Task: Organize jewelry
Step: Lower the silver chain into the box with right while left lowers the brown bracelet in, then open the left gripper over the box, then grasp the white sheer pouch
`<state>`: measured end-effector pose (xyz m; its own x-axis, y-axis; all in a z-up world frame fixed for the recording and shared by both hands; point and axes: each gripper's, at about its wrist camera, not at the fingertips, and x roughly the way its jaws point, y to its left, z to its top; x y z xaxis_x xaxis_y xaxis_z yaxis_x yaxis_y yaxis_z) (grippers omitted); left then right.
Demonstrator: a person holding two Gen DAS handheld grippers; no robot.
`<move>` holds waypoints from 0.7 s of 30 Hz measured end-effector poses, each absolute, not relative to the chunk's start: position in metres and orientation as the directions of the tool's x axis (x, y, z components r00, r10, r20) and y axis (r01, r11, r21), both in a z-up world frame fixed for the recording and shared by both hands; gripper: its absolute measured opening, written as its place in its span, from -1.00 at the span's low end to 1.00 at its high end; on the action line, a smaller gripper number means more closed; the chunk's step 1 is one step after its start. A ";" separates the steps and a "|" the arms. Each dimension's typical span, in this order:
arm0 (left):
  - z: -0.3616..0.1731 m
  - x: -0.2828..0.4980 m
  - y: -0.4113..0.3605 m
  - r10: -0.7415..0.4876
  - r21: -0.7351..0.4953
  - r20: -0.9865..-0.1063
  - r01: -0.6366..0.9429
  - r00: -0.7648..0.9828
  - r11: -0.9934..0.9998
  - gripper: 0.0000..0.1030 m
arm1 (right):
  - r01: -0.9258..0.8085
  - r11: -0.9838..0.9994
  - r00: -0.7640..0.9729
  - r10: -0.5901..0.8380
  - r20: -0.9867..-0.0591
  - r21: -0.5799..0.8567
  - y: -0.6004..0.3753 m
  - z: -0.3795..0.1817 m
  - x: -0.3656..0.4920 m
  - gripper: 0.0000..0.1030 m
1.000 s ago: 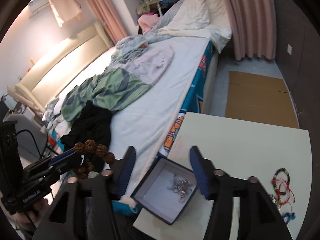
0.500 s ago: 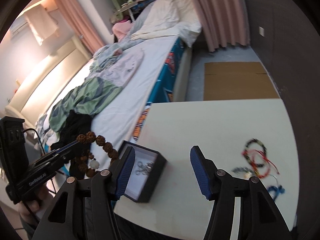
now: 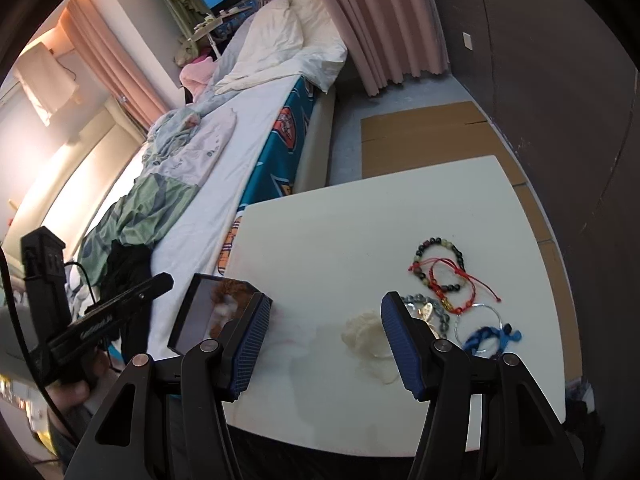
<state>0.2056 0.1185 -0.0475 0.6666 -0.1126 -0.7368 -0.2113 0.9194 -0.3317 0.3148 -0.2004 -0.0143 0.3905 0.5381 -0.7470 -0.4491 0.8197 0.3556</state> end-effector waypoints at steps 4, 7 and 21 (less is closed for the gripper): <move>-0.052 0.202 0.126 -0.099 -0.332 -0.750 -0.242 0.654 0.912 -0.59 | -0.446 0.816 0.383 0.545 -0.746 0.368 -0.201 -0.019 0.314 0.14; -0.053 0.201 0.125 -0.115 -0.335 -0.759 -0.234 0.640 0.913 -0.59 | -0.447 0.811 0.369 0.551 -0.748 0.377 -0.198 -0.025 0.313 0.14; -0.050 0.215 0.066 -0.190 -0.322 -0.767 -0.112 0.613 0.940 -0.04 | -0.338 0.853 0.392 0.511 -0.765 0.397 -0.259 -0.046 0.311 0.43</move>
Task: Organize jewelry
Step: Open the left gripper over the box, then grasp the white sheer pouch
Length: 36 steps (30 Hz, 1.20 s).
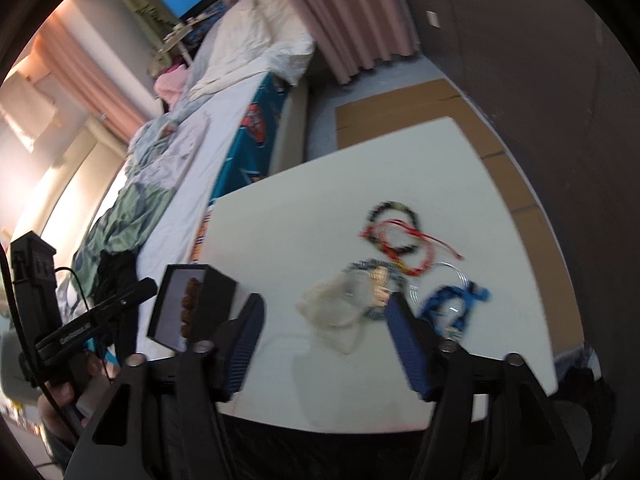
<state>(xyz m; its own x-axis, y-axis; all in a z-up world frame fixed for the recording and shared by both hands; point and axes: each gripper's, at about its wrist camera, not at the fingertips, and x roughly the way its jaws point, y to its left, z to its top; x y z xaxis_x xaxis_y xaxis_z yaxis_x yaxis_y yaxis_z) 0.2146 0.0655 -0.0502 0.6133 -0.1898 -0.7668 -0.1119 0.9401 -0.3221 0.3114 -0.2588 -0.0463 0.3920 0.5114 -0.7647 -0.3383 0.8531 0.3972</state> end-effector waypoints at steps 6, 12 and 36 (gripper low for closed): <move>-0.053 0.230 0.024 -0.221 -0.290 -0.785 -0.028 0.579 0.957 -0.04 | -0.257 0.873 0.419 0.488 -0.766 0.416 -0.301 -0.055 0.313 0.49; -0.064 0.247 -0.015 -0.231 -0.239 -0.817 0.055 0.528 0.970 -0.04 | -0.199 0.883 0.426 0.468 -0.774 0.425 -0.331 -0.066 0.314 0.49; -0.131 0.288 -0.066 -0.222 -0.179 -0.893 0.144 0.392 0.973 -0.97 | -0.155 0.898 0.348 0.439 -0.829 0.411 -0.344 -0.112 0.310 0.49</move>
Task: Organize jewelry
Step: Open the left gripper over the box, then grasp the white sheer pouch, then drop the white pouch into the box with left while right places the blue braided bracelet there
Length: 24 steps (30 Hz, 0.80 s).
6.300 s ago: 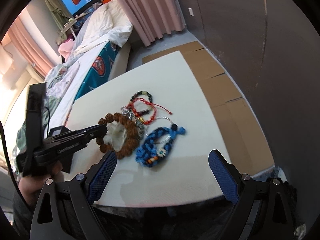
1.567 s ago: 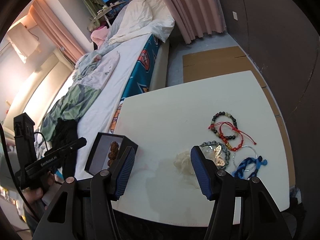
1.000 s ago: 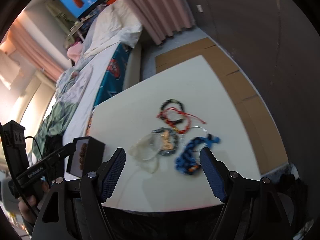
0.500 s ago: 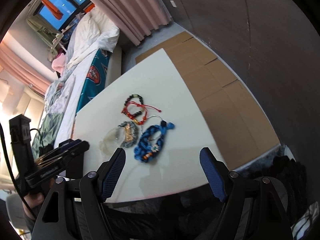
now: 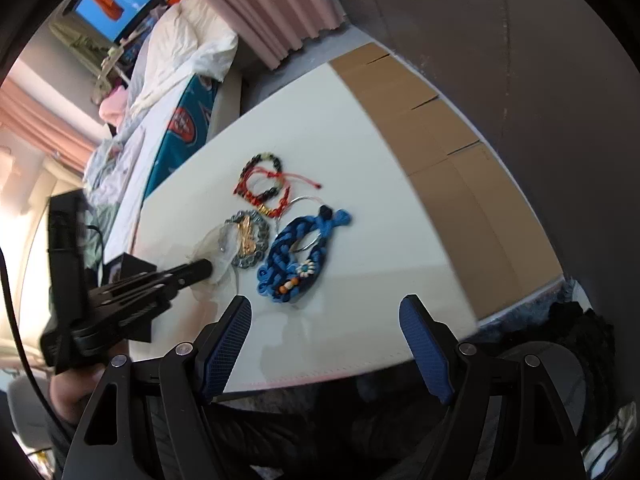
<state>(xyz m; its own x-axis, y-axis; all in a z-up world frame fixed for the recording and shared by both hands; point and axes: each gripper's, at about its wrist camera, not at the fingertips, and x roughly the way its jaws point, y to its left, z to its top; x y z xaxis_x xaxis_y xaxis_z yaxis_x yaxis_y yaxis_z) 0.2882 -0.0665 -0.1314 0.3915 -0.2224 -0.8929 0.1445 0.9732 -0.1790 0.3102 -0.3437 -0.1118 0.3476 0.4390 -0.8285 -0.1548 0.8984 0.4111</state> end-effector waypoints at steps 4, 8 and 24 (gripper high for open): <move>-0.112 0.276 -0.054 -0.237 -0.193 -0.872 0.144 0.429 0.971 -0.98 | -0.174 0.912 0.335 0.408 -0.849 0.370 -0.321 -0.124 0.315 0.49; -0.091 0.266 -0.035 -0.227 -0.194 -0.850 0.118 0.476 0.974 -0.98 | -0.209 0.931 0.350 0.358 -0.866 0.300 -0.298 -0.133 0.319 0.49; -0.046 0.228 0.020 -0.198 -0.211 -0.788 0.046 0.582 0.976 -0.98 | -0.233 0.972 0.450 0.099 -0.887 -0.009 -0.252 -0.134 0.316 -0.17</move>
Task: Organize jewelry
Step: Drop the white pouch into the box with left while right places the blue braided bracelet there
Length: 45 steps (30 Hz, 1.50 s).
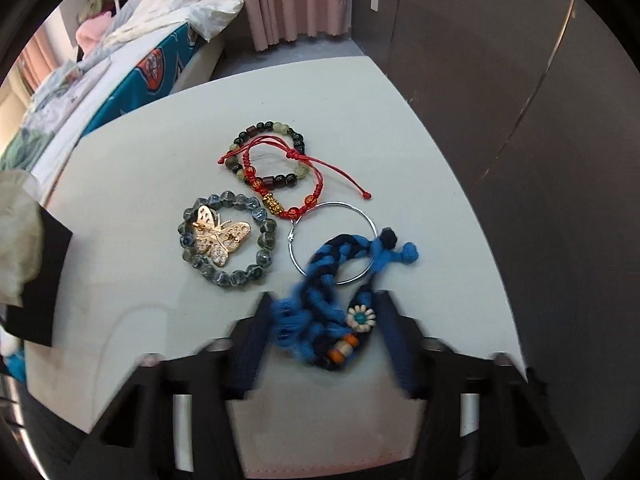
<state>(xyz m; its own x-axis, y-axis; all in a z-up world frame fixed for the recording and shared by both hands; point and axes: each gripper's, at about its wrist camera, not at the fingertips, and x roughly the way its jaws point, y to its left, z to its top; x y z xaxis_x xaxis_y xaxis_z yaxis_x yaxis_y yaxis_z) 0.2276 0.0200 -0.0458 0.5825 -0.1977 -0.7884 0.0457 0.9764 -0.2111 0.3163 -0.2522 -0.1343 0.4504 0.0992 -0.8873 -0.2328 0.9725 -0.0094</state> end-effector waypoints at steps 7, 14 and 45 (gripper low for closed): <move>-0.024 0.208 0.048 -0.174 -0.215 -0.748 0.013 0.640 0.976 -0.98 | -0.270 0.960 0.459 0.196 -0.867 0.074 -0.252 -0.117 0.300 -0.36; -0.020 0.196 0.071 -0.153 -0.225 -0.732 -0.024 0.664 0.974 -0.98 | -0.305 0.943 0.485 0.276 -0.830 0.136 -0.244 -0.091 0.282 -0.36; -0.014 0.147 0.170 -0.056 -0.309 -0.717 -0.245 0.695 0.919 0.59 | -0.599 0.753 0.453 0.599 -0.660 0.272 -0.095 0.016 0.258 -0.35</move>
